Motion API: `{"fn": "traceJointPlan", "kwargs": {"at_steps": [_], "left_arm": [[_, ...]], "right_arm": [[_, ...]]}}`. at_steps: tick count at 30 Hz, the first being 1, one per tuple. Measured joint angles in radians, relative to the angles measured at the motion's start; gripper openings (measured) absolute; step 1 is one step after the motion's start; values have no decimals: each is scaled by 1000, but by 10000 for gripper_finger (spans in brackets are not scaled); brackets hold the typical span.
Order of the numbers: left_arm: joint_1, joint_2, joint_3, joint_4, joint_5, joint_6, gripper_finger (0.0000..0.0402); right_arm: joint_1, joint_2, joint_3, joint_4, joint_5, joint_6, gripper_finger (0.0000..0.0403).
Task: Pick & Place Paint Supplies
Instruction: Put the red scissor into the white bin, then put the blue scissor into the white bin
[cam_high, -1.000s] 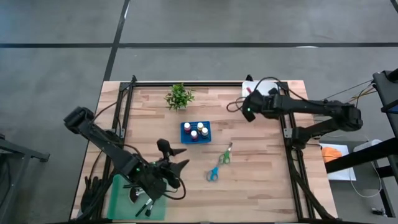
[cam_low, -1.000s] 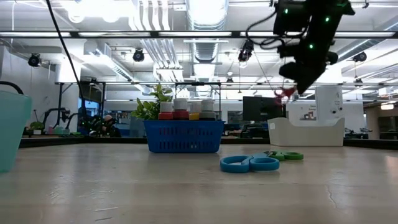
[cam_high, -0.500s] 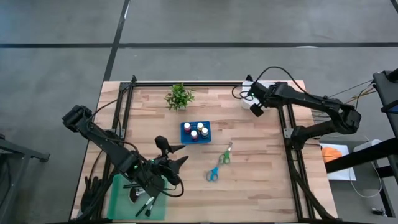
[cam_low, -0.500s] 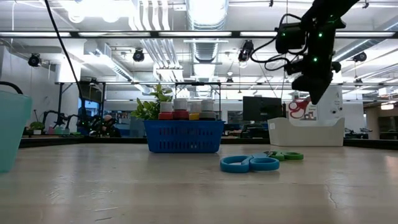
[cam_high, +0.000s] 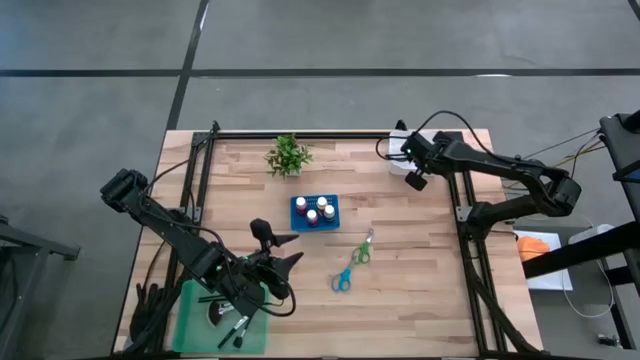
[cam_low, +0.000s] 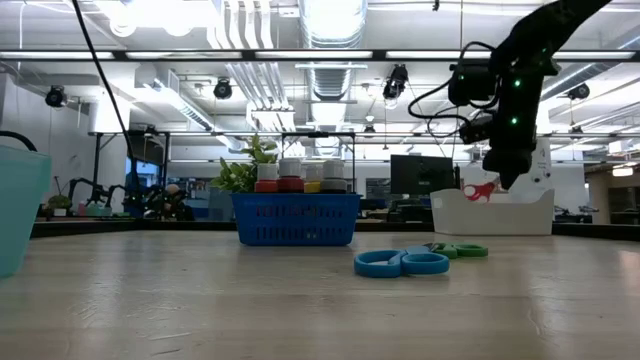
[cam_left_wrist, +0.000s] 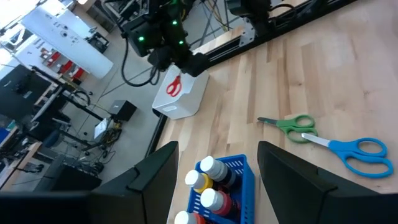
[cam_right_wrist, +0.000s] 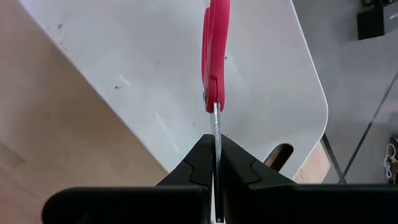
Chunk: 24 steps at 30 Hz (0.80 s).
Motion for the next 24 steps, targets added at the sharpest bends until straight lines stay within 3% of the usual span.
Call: {"fn": "traceJointPlan", "kwargs": {"at_steps": [13,24], "left_arm": [[2,2,-15,18,34,2,227],[2,2,-15,21,35,3,227]], "right_arm": [[0,0,-23,84,17,-63,14],[15,-15,-23,63,96,-50,145]]}}
